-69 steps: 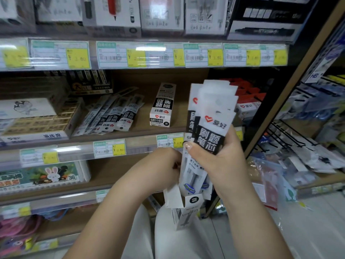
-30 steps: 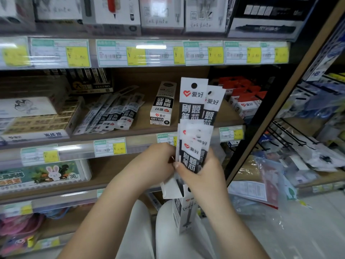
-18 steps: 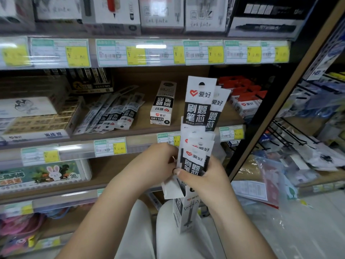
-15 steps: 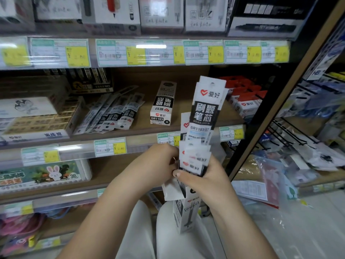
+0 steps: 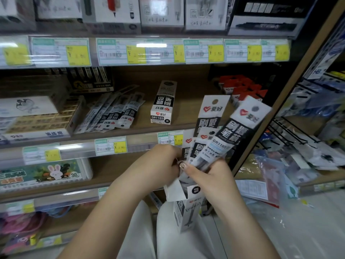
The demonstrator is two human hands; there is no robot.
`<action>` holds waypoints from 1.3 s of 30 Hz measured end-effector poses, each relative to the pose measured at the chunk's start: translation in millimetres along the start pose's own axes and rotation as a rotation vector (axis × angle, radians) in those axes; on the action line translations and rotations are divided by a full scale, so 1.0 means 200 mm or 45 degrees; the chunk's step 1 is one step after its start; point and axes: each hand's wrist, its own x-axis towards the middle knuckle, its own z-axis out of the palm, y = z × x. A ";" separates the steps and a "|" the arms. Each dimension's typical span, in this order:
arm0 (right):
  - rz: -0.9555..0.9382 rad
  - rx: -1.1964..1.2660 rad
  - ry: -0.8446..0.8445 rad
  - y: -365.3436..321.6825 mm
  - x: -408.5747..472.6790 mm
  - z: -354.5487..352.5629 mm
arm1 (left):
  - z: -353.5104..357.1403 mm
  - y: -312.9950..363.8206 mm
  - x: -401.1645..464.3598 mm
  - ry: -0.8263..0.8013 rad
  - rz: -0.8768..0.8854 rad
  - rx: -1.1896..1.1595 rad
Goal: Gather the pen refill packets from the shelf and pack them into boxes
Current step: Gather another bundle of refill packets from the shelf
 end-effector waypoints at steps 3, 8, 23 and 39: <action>-0.077 -0.171 0.018 -0.01 0.02 -0.03 | 0.00 -0.01 0.00 0.003 -0.006 -0.019; 0.021 -0.243 -0.085 0.00 0.02 -0.06 | 0.02 -0.01 -0.01 -0.016 0.032 -0.033; 0.065 -0.335 -0.221 -0.05 0.03 -0.09 | 0.02 -0.01 0.01 0.006 0.077 0.012; -0.126 -0.820 -0.363 -0.05 0.05 -0.16 | 0.01 -0.02 0.01 -0.010 0.059 0.024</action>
